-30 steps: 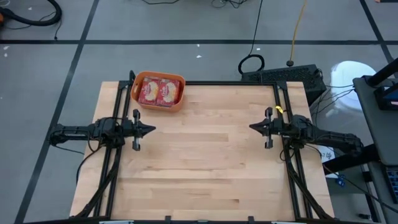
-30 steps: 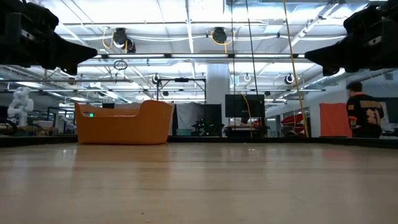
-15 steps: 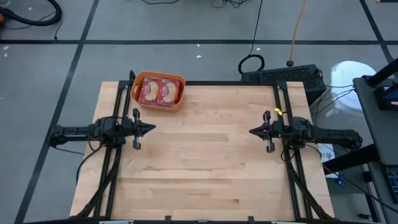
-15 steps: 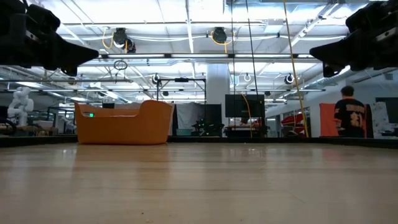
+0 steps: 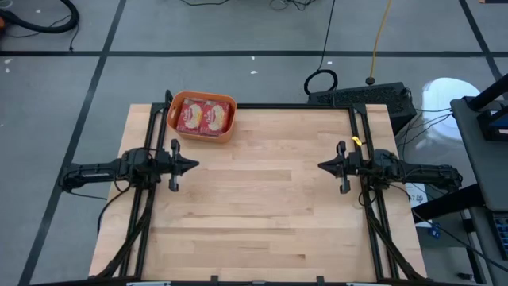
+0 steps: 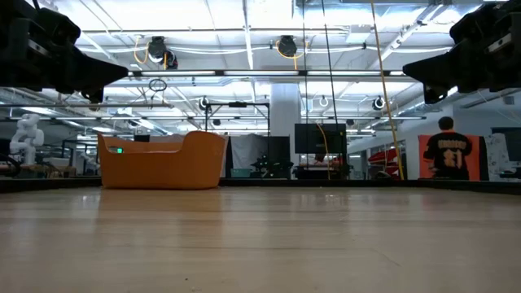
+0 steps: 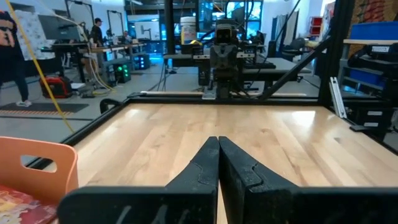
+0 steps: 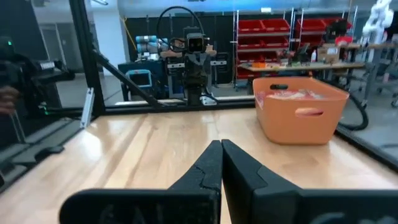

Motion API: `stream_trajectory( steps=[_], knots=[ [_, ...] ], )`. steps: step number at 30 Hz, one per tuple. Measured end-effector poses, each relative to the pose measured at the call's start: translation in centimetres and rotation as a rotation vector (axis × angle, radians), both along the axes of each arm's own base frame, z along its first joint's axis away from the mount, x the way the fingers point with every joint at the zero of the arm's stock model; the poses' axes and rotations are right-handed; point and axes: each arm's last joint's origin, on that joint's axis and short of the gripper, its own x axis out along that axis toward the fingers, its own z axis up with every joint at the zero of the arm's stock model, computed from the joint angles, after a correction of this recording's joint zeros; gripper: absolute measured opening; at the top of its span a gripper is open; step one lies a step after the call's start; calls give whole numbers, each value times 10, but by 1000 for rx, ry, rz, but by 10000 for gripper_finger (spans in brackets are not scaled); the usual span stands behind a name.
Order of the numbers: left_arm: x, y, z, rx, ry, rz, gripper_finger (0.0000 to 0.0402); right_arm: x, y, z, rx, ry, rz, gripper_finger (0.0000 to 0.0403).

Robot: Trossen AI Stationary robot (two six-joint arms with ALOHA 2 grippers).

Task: Sort popcorn bags into baskets
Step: Return to Home Position

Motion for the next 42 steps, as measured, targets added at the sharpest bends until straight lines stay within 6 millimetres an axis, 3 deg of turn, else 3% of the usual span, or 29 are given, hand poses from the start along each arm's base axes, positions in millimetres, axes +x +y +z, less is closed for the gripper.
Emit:
stream_trajectory(
  steps=[9,42],
  knots=[
    [0,0,0,-2,-2,-3,3,0,7,-1,17,11,91,0],
    [0,-10,1,34,-15,-113,2,0,7,-1,-28,11,89,0]
  ],
)
